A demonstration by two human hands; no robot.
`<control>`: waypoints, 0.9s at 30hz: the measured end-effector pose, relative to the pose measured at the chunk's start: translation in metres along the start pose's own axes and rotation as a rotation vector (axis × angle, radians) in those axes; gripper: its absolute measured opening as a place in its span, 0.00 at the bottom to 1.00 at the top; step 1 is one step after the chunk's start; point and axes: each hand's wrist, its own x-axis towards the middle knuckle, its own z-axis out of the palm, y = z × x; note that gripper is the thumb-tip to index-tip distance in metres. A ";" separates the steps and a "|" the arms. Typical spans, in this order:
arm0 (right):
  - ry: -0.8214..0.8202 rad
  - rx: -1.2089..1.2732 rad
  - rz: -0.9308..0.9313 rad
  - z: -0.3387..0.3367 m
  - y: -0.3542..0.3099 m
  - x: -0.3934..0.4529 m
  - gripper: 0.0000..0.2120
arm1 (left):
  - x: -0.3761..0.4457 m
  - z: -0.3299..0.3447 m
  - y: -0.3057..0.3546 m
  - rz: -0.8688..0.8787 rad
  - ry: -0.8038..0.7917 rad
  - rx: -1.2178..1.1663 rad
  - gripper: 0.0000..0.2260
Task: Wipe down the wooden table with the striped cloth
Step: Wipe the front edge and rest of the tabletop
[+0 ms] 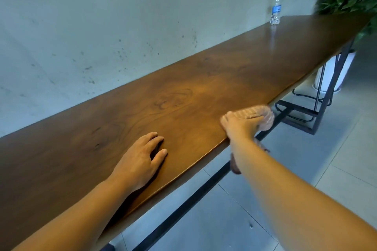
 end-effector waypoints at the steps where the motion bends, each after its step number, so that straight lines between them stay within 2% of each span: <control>1: 0.043 -0.132 0.026 0.005 -0.008 0.003 0.26 | -0.005 -0.002 -0.006 0.006 -0.008 0.005 0.27; 3: 0.078 -0.242 -0.033 0.010 -0.013 0.009 0.36 | -0.012 -0.005 -0.014 0.023 -0.023 0.002 0.29; 4: 0.059 -0.167 -0.036 0.010 -0.008 0.009 0.39 | -0.015 -0.004 -0.017 0.030 -0.024 -0.008 0.29; 7: 0.076 -0.467 -0.219 0.012 0.007 -0.006 0.33 | -0.016 0.000 -0.021 0.058 0.019 -0.021 0.28; 10: 0.064 -0.585 -0.238 0.016 0.022 -0.048 0.30 | -0.013 0.003 -0.020 0.086 0.052 -0.011 0.27; 14: -0.042 -0.672 -0.248 0.016 0.056 -0.133 0.31 | -0.013 0.004 -0.024 0.097 0.042 -0.054 0.27; 17: -0.156 -0.793 -0.265 0.015 0.085 -0.179 0.36 | -0.014 0.002 -0.026 0.106 0.046 -0.090 0.25; 19: -0.199 -0.775 -0.307 0.011 0.099 -0.193 0.39 | -0.016 -0.001 -0.029 0.121 0.044 -0.096 0.25; 21: -0.237 -0.616 -0.384 0.011 0.102 -0.190 0.39 | -0.018 -0.004 -0.035 0.161 0.019 -0.089 0.24; 24: -0.045 -0.483 -0.300 0.020 0.086 -0.173 0.25 | -0.025 -0.008 -0.048 0.211 -0.022 -0.074 0.26; 27: 0.048 -0.419 -0.188 0.028 0.068 -0.147 0.26 | -0.029 -0.013 -0.061 0.224 -0.024 -0.028 0.27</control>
